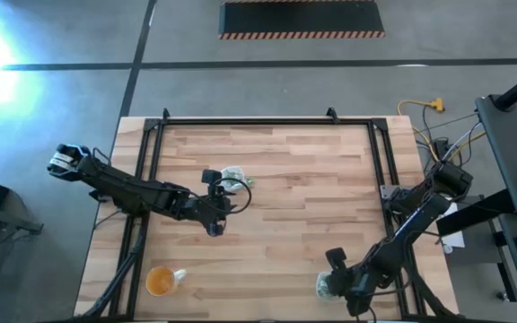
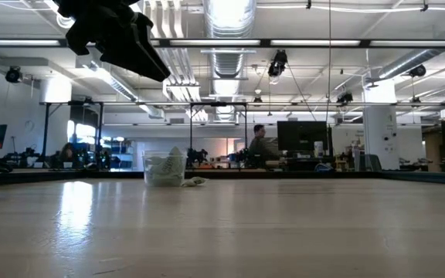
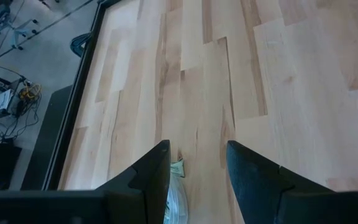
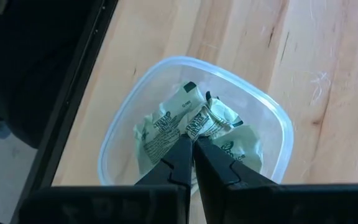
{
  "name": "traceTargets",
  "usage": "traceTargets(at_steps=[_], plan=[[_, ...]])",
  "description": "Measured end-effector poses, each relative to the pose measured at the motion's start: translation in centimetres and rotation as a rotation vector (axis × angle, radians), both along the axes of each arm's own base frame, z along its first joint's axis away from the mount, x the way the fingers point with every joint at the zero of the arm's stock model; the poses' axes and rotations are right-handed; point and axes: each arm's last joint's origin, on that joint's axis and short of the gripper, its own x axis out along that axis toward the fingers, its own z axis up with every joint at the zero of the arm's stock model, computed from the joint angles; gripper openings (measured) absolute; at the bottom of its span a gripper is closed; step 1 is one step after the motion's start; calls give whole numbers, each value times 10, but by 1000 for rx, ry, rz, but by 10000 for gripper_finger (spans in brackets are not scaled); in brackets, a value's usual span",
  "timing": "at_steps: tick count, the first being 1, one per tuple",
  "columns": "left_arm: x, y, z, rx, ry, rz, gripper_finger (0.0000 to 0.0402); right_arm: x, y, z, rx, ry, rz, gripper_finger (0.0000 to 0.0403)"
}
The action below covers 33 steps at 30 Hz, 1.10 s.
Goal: Pick and place Stevia / Truvia into bins
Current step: Put the stevia packet into the bottom transparent container, then put the stevia packet into the top transparent container
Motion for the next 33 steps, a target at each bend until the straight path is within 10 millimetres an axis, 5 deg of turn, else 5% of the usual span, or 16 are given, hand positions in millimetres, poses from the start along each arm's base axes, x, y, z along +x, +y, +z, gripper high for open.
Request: traceTargets(at_steps=[22,33], plan=[[0,0,0,0,0,0,141,-1,-2,15,48,-43,8,107],[5,0,2,0,-56,-7,141,-5,-11,43,-32,-228,43,102]])
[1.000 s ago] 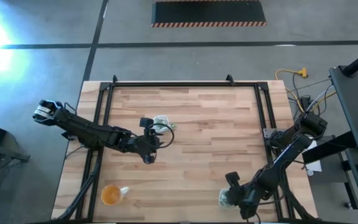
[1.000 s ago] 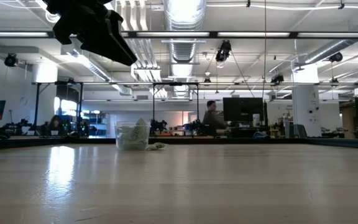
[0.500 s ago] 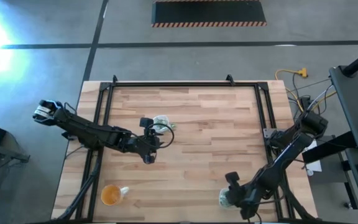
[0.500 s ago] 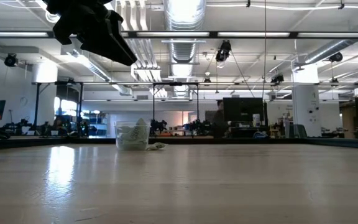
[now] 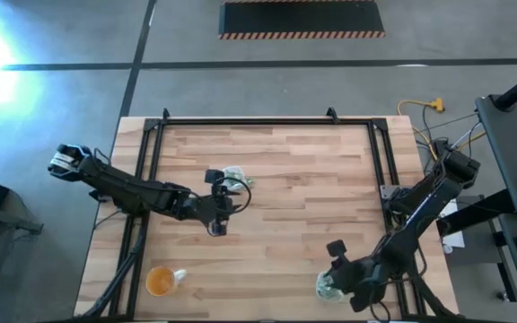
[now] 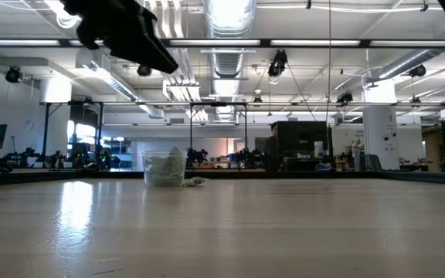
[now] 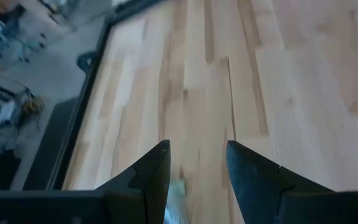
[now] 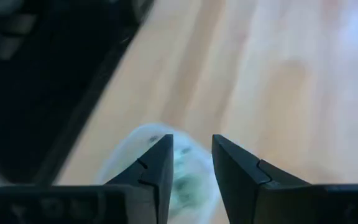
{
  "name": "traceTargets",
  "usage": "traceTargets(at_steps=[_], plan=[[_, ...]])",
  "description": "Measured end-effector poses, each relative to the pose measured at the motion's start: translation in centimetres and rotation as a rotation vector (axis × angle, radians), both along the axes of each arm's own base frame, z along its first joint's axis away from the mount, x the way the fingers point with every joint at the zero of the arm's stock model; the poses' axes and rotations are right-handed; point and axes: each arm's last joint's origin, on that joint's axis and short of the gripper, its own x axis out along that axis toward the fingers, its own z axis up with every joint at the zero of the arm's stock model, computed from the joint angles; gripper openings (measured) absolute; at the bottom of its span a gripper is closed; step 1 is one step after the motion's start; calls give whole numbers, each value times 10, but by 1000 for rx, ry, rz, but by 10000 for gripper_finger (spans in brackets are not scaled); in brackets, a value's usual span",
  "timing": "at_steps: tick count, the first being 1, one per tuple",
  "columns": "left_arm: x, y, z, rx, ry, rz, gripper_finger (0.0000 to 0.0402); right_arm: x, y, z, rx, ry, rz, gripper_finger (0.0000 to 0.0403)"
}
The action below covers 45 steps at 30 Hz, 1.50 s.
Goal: Pick and place Stevia / Truvia into bins
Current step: Put the stevia packet into the top transparent container
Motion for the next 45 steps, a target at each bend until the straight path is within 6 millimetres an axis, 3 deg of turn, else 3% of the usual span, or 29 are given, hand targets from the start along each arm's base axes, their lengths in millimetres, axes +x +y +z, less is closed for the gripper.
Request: traceTargets(at_steps=[5,9,21,30,45], plan=[[14,1,-6,71,-35,-40,141,2,-5,5,-139,-129,-30,90],[32,14,-12,98,20,1,141,2,-7,8,-164,-153,-27,82],[87,101,-6,-41,311,104,141,0,-6,11,-135,-149,-17,72],[119,144,-28,-226,486,94,141,0,-7,11,-121,-142,-30,83],[132,163,-65,-317,654,114,141,0,-7,10,-123,-137,-30,69]])
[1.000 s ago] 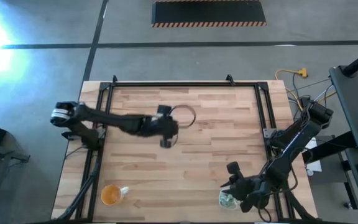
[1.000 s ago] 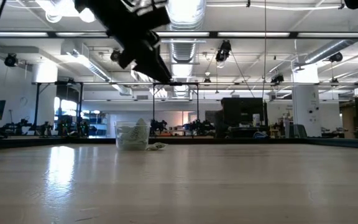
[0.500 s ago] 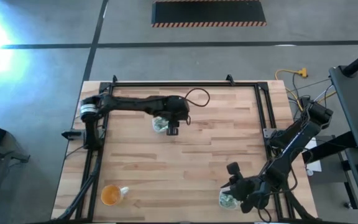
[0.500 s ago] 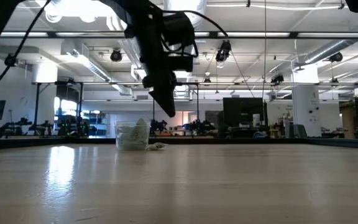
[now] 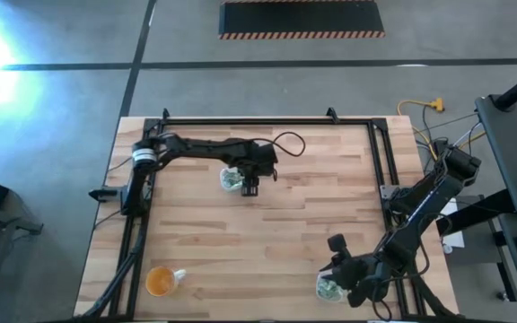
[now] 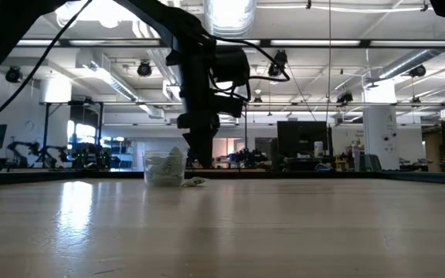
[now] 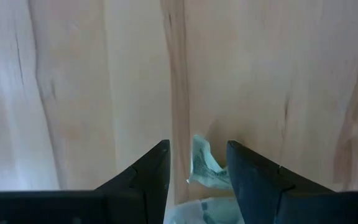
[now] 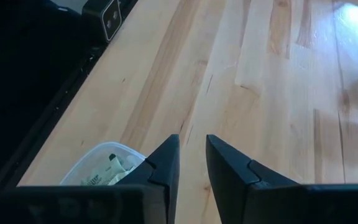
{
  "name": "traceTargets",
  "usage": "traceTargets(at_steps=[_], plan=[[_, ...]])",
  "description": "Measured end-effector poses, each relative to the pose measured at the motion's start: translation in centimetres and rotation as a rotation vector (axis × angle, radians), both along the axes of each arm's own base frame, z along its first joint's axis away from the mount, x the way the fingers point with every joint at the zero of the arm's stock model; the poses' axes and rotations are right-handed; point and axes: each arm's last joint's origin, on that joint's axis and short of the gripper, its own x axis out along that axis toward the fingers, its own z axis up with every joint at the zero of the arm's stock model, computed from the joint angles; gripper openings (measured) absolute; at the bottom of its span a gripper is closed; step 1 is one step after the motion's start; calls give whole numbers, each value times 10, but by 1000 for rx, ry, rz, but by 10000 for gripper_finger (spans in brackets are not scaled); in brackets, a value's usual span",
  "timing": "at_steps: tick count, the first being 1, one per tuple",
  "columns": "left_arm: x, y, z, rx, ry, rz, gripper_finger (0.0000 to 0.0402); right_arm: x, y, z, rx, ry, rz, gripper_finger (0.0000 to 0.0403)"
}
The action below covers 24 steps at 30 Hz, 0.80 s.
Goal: Pick and place Stevia / Truvia into bins
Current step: Put the stevia packet into the top transparent container
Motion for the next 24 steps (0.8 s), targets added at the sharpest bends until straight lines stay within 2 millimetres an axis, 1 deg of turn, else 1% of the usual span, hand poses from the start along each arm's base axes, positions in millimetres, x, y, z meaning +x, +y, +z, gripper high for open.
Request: traceTargets(at_steps=[2,12,24], plan=[[2,2,-1,-3,-7,19,141,0,0,0,0,0,0,68],[1,5,-1,-33,-10,118,141,0,0,0,2,-2,0,68],[8,10,-24,-69,43,140,141,0,0,-2,0,0,-1,68]])
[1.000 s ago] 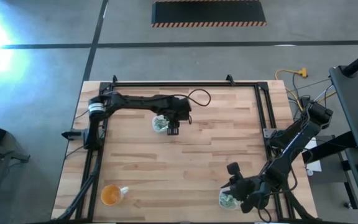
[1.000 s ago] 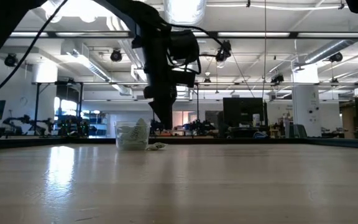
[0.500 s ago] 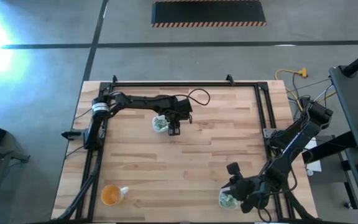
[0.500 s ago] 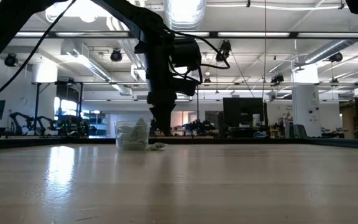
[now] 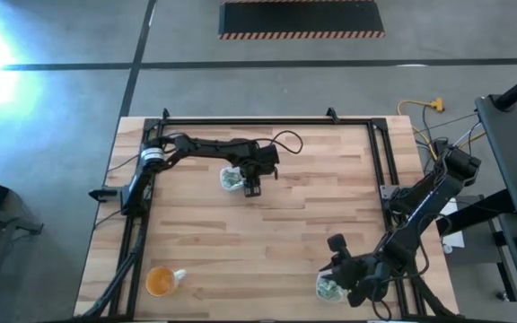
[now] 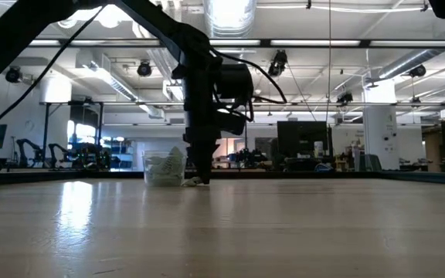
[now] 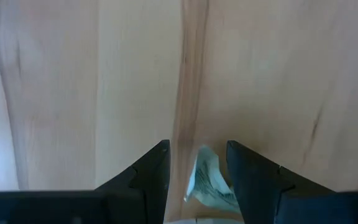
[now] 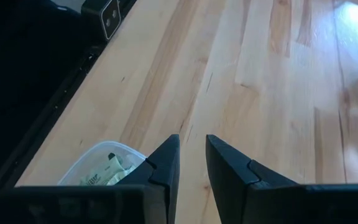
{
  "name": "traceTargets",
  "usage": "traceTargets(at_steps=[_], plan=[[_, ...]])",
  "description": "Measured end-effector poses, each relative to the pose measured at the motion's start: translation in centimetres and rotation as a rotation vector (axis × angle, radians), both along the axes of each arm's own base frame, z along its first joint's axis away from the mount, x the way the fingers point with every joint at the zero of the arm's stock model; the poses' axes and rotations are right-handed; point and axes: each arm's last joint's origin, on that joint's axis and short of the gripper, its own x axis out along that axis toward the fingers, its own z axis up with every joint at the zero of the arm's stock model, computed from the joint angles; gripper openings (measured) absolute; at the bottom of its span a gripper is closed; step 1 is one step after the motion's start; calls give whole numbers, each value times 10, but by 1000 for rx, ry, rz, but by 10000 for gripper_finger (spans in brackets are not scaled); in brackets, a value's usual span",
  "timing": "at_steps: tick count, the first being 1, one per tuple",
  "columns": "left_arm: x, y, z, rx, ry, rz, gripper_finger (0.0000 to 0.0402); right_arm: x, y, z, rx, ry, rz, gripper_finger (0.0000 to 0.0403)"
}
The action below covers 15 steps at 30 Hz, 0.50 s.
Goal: Pick and place Stevia / Truvia into bins
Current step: Put the stevia packet into the top transparent container
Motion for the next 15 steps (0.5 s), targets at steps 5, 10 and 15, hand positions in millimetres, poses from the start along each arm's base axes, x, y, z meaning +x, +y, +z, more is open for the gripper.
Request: traceTargets(at_steps=[5,10,15], plan=[[-2,2,-2,-8,27,7,141,-1,-1,-2,-3,5,-3,68],[-3,2,-3,7,36,11,141,-1,-1,-3,-4,6,-3,68],[-4,2,-3,13,51,13,128,-1,-1,-3,-4,5,-3,68]])
